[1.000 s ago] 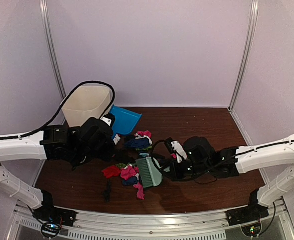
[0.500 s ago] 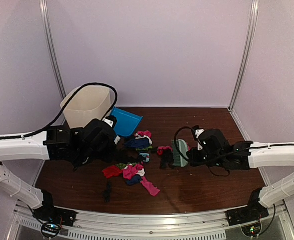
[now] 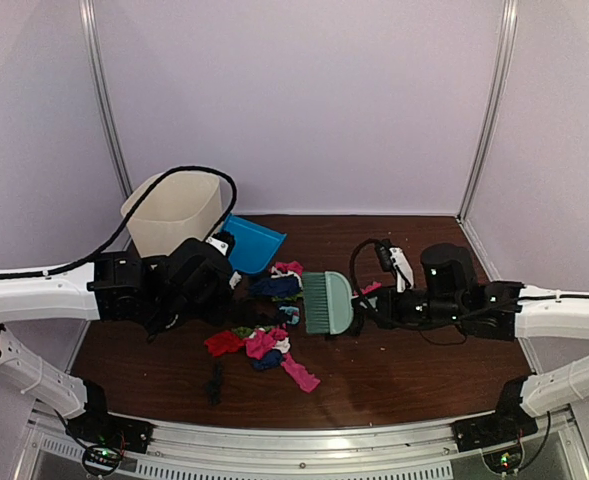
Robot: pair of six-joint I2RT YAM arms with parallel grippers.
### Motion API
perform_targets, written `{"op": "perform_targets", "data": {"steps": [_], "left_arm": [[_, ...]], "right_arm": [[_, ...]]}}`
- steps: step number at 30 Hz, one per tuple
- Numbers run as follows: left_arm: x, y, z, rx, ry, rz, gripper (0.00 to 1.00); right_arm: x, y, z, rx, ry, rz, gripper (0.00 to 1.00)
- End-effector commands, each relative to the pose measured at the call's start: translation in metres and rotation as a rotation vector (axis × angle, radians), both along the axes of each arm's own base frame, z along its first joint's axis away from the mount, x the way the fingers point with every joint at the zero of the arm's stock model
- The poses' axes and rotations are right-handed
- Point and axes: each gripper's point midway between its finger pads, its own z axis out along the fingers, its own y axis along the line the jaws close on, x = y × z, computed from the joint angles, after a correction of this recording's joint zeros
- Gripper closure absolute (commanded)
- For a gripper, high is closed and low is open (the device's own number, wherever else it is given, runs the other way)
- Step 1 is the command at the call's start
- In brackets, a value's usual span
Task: Sweep away the paper scraps from the table
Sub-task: Sweep the paper scraps at the center of the board.
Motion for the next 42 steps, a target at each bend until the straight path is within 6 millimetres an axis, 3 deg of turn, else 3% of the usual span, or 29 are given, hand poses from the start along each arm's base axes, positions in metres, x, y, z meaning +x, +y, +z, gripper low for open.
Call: {"op": "perform_targets", "data": {"steps": [1, 6, 11, 13, 19, 28, 31, 33, 38, 42], "left_arm": [[0.010, 0.000, 0.015, -0.022, -0.051, 0.022, 0.85], [0.014, 0.004, 0.018, -0.025, -0.055, 0.032, 0.85], [0.014, 0.004, 0.017, -0.026, -0.053, 0.036, 0.85], [0.014, 0.003, 0.016, -0.027, -0.049, 0.035, 0.86], [0.014, 0.001, 0.014, -0.022, -0.042, 0.030, 0.86], [0.016, -0.002, 0.007, -0.001, -0.032, 0.026, 0.86], [0.016, -0.001, 0.006, 0.003, -0.033, 0.028, 0.86], [0.016, -0.001, 0.006, 0.010, -0.035, 0.025, 0.86], [0.016, -0.002, 0.004, 0.016, -0.046, 0.008, 0.86], [0.016, -0.003, 0.002, 0.022, -0.061, -0.012, 0.88]], "right_arm": [[-0.038, 0.036, -0.014, 0.101, 0.102, 0.210, 1.00], [-0.068, 0.055, -0.035, 0.077, 0.162, 0.320, 1.00], [-0.058, 0.045, -0.071, -0.015, 0.179, 0.233, 1.00], [-0.048, 0.033, -0.083, -0.078, 0.164, 0.155, 1.00], [-0.009, -0.024, -0.085, -0.229, 0.051, -0.151, 1.00], [0.018, -0.096, -0.092, -0.345, 0.033, -0.437, 1.00], [0.027, -0.116, -0.083, -0.367, 0.003, -0.535, 1.00], [0.028, -0.111, -0.072, -0.340, -0.009, -0.517, 1.00], [0.016, -0.060, -0.029, -0.173, -0.021, -0.272, 1.00], [0.012, -0.034, -0.003, -0.089, -0.016, -0.171, 1.00]]}}
